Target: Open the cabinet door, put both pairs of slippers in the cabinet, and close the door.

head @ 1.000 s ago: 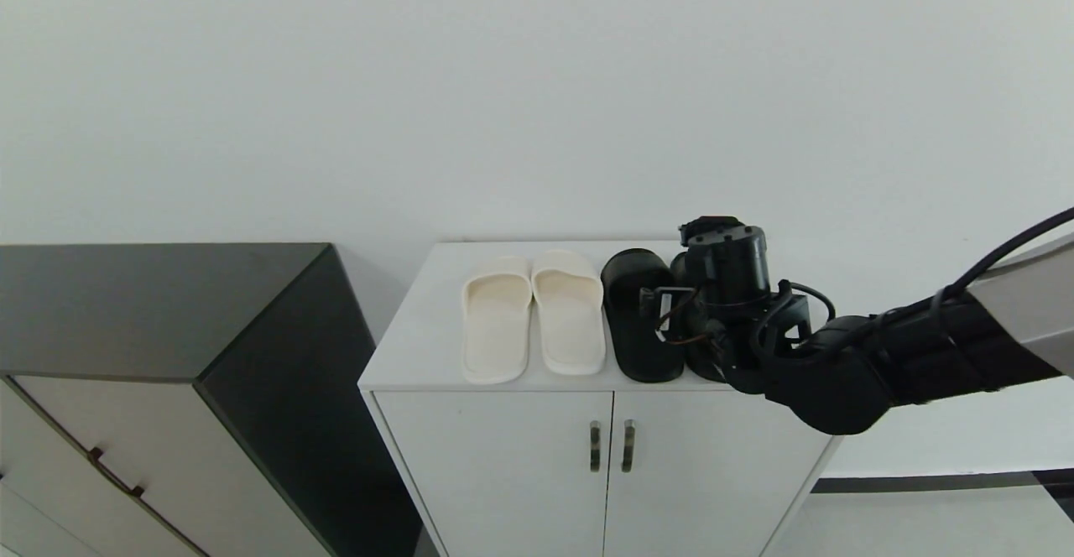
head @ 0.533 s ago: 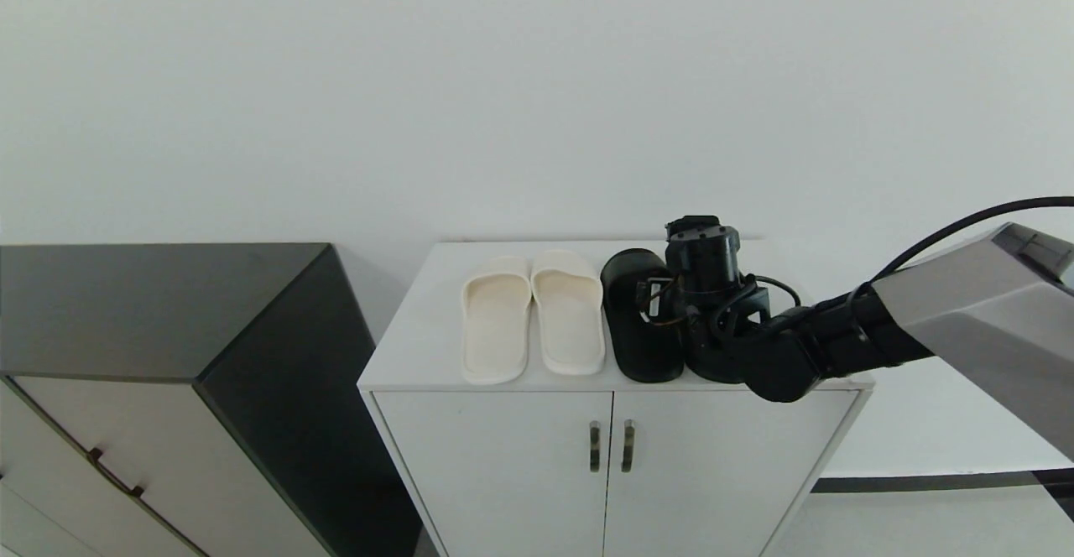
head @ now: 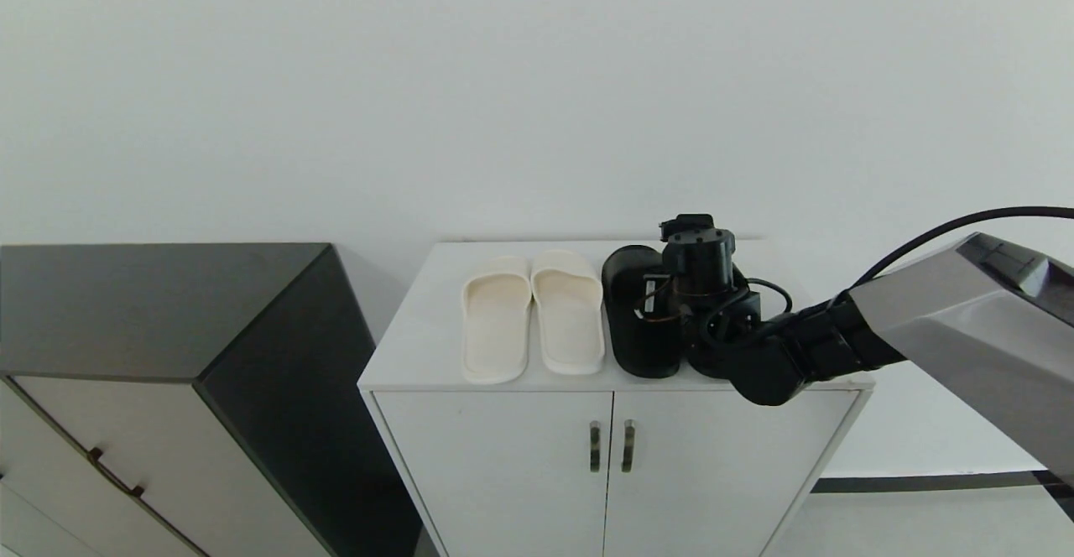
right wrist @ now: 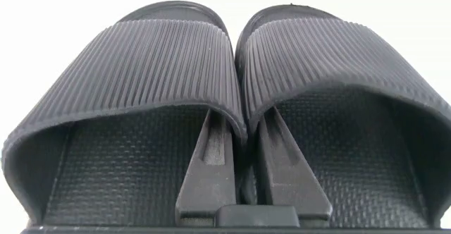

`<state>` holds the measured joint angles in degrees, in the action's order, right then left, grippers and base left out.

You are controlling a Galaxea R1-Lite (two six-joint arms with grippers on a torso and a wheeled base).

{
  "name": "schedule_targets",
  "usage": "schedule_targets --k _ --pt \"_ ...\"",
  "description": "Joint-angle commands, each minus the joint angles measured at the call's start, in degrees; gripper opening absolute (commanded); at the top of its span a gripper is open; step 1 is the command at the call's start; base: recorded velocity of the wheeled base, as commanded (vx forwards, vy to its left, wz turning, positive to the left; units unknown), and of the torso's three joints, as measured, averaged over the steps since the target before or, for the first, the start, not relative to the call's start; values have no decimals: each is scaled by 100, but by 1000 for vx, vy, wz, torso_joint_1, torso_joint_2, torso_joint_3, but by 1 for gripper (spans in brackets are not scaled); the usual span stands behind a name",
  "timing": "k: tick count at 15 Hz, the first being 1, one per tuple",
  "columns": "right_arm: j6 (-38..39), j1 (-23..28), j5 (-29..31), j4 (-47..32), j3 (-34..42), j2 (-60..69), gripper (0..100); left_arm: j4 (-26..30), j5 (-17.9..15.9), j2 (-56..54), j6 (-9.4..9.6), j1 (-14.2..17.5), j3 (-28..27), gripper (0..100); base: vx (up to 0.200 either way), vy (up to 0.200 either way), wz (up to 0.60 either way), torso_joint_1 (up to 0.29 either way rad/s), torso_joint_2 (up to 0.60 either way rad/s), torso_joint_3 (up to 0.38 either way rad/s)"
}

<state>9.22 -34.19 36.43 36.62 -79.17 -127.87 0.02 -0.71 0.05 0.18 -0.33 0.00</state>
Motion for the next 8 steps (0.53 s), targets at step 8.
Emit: schedule_targets --k 8 --pt "-69 -377 -2280 -32 3232 3338 0 -2 -52 4 8 -2 0 0 0 0 0 0 0 0"
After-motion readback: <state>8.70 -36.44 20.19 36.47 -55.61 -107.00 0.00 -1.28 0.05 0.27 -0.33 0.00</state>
